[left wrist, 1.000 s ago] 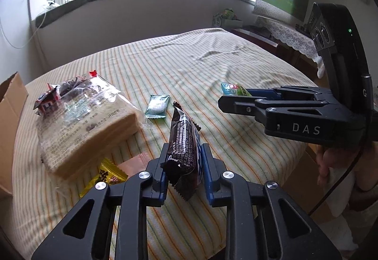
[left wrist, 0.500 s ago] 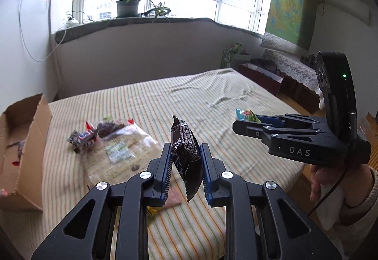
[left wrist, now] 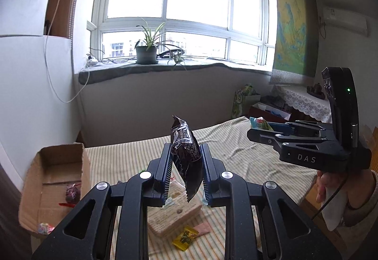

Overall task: Organize snacks
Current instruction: 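Carry the chocolate bar and jelly pouch into the box and release both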

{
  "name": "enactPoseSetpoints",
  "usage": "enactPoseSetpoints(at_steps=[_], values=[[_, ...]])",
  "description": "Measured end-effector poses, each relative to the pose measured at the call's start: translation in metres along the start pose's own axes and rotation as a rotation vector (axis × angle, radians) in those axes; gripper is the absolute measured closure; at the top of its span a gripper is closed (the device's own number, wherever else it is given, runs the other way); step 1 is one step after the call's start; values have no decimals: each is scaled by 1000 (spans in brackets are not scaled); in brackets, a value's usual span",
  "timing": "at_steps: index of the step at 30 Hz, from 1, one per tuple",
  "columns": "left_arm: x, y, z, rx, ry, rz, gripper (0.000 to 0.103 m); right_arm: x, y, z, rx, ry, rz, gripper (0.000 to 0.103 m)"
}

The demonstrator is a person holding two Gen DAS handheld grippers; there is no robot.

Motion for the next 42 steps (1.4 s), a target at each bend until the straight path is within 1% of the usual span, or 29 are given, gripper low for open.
enactPoseSetpoints(at_steps=[4, 8, 12, 16, 19, 22, 25, 28, 32, 36, 39, 41, 42], values=[[11, 8, 18, -8, 29, -7, 82, 4, -11, 27, -6, 32, 24, 64], [26, 22, 46, -44, 64, -7, 82, 8, -31, 69, -44, 77, 52, 64], [47, 40, 84, -108, 103, 11, 82, 12, -56, 122, -121, 131, 86, 63], [70, 63, 127, -192, 142, 37, 82, 19, -79, 181, -219, 185, 116, 63], [83, 80, 154, -252, 172, 50, 82, 25, -88, 220, -286, 225, 130, 63], [90, 92, 173, -297, 186, 59, 82, 27, -93, 247, -329, 254, 135, 63], [89, 98, 185, -320, 186, 56, 82, 28, -97, 263, -347, 269, 140, 63], [88, 97, 189, -325, 183, 53, 82, 30, -104, 267, -349, 271, 154, 63], [93, 87, 192, -311, 190, 64, 82, 38, -121, 265, -346, 266, 186, 62], [106, 73, 198, -288, 206, 91, 82, 44, -144, 266, -344, 264, 224, 62], [116, 61, 203, -275, 221, 118, 82, 49, -160, 267, -350, 261, 254, 57], [122, 54, 205, -267, 229, 136, 81, 52, -169, 267, -344, 262, 264, 50], [124, 51, 206, -266, 231, 142, 80, 53, -173, 267, -345, 257, 270, 50]])
Point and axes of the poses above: each gripper's, at about its wrist camera, not at the fingertips, and y roughly against the way its jaws point, z to its left, x to its underside, the point moved 4 cm from there along -y, roughly the way its jaws point, and after that the axes turned 13 degrees about -y, right-handed, at the moved point
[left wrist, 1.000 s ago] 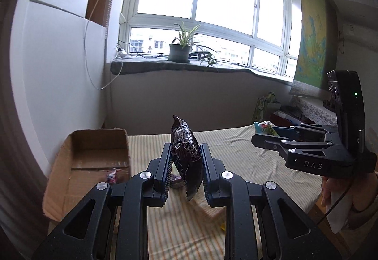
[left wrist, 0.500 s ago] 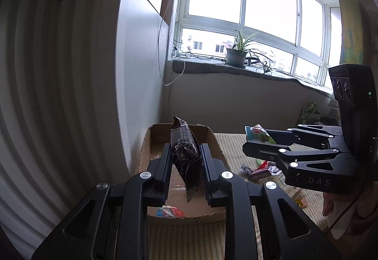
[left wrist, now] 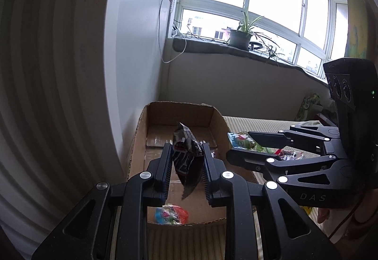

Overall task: Organize snacks
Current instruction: 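Carry the chocolate bar and jelly pouch into the box and release both, then withdraw both open tools from the box toward the remaining snacks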

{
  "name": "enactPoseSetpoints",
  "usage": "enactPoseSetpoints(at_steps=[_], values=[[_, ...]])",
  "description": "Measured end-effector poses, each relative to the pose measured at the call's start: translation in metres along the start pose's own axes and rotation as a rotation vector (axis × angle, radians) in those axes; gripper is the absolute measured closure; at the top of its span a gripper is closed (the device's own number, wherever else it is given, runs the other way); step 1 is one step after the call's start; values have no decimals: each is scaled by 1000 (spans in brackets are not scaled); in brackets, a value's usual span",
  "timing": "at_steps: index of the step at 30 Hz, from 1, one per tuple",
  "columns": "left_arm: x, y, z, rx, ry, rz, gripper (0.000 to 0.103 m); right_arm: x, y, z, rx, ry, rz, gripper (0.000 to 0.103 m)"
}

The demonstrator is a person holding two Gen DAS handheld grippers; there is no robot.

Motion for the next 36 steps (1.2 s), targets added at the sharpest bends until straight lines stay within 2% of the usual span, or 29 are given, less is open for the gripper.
enactPoseSetpoints(at_steps=[5, 7, 9, 25, 27, 28, 29, 31, 35, 36], values=[[2, -9, 12, -10, 32, 16, 67, -1, -10, -7, 3, -14, 14, 50], [2, -9, 19, -18, 52, 16, 54, -1, -10, -9, 5, -18, 14, 50], [3, -6, 25, -30, 72, 10, 44, -1, -9, -9, 8, -17, 13, 50], [1, 28, 38, -107, 87, -16, 28, 4, 16, 7, -15, 10, -22, 50], [1, 30, 37, -116, 87, -14, 26, 6, 21, 5, -9, 6, -32, 40], [0, 30, 35, -122, 85, -10, 23, 8, 24, 2, -6, 4, -40, 30], [0, 30, 34, -128, 82, -8, 23, 9, 28, 0, -4, 0, -47, 26], [-1, 30, 29, -135, 73, -1, 23, 13, 36, -7, 0, -13, -59, 23], [-5, 26, 10, -132, 57, 15, 21, 23, 53, -28, 22, -48, -79, 8], [-5, 24, 4, -131, 54, 20, 20, 27, 59, -36, 33, -58, -87, 7]])
Point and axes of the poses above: each gripper's, at about its wrist camera, not at the fingertips, and y roughly against the way its jaws point, z to its left, x to its underside, the point moved 4 cm from there along -y, roughly the way its jaws point, and after that the axes turned 13 degrees about -y, right-handed, at the moved point
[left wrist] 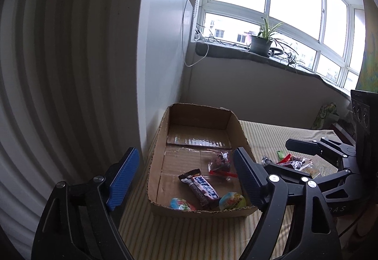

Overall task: Organize snacks
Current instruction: 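Withdraw both open tools from the box toward the remaining snacks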

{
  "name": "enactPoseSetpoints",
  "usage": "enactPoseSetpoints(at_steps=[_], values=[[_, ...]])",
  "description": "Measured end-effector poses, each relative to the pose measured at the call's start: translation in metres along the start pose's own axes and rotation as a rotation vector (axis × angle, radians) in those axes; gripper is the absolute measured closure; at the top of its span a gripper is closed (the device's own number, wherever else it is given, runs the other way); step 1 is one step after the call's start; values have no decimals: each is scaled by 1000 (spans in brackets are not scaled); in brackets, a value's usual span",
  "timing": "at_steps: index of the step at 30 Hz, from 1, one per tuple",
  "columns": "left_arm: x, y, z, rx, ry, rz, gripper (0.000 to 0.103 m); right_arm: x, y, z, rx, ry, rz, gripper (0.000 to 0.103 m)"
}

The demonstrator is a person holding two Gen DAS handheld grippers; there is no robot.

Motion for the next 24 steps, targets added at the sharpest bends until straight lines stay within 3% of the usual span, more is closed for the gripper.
enactPoseSetpoints(at_steps=[4, 10, 15, 19, 24], values=[[-1, -7, -31, 14, -17, 41, 20, 10, 29, -44, 43, -67, -35, 0], [-8, -15, -98, 77, -79, 74, 20, 31, 87, -133, 179, -184, -89, 0], [-20, -12, -155, 137, -148, 55, 20, 50, 131, -191, 269, -293, -120, 0], [-27, -2, -183, 164, -202, 31, 20, 57, 154, -207, 285, -316, -144, 0], [-32, 8, -192, 173, -227, 13, 20, 57, 165, -198, 279, -294, -161, 0]])
Point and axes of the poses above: each gripper's, at about its wrist camera, not at the fingertips, and y roughly against the way its jaws point, z to its left, x to its underside, the point moved 4 cm from there along -y, roughly the way its jaws point, and after that the axes turned 13 degrees about -y, right-handed, at the moved point
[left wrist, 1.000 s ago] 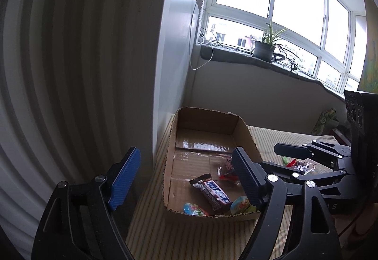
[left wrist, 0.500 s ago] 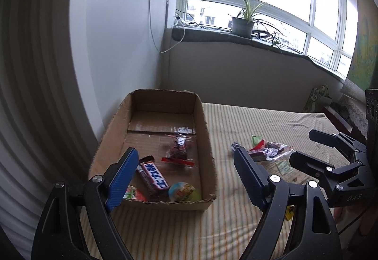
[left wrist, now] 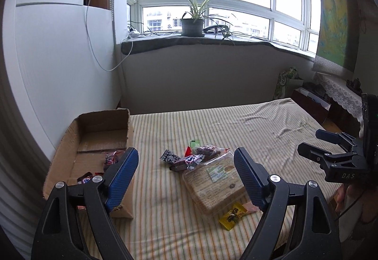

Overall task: Organize snacks
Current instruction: 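Withdraw both open tools from the box toward the remaining snacks, then grasp the yellow candy with the left tool while the right tool grasps the pink candy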

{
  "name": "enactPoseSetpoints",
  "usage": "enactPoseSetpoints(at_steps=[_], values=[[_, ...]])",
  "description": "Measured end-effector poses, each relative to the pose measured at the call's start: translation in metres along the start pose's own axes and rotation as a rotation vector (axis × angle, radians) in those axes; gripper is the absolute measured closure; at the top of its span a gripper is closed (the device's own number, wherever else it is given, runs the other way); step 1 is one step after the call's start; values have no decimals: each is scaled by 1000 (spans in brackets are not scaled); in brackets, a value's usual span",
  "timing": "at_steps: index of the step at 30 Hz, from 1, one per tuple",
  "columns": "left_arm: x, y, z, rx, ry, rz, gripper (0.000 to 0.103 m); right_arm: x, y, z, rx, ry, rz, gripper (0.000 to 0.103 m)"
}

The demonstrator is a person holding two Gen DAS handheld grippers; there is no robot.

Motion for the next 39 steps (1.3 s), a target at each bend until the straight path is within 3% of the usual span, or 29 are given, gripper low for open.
enactPoseSetpoints(at_steps=[7, 13, 18, 22, 30, 33, 39], values=[[9, 13, -6, 33, 1, -15, 20, 17, 5, 16, -14, 56, 21, 0], [31, 6, -22, 96, 12, 15, 20, 53, -2, 24, -32, 130, 85, 0], [70, -8, -45, 163, 34, 70, 20, 98, -11, 26, -49, 222, 173, 0], [105, -16, -66, 264, 33, 111, 20, 121, -9, 36, -141, 353, 197, 0], [102, -33, -70, 374, -60, 112, 20, 118, -29, 48, -233, 575, 297, 0], [102, -42, -72, 402, -126, 130, 20, 112, -43, 47, -275, 595, 365, 14], [99, -56, -73, 446, -144, 137, 20, 111, -70, 51, -289, 661, 414, 16]])
Point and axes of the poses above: each gripper's, at about its wrist camera, not at the fingertips, and y roughly against the way its jaws point, z to its left, x to its underside, the point moved 4 cm from there along -y, roughly the way its jaws point, and after that the axes turned 13 degrees about -y, right-handed, at the moved point
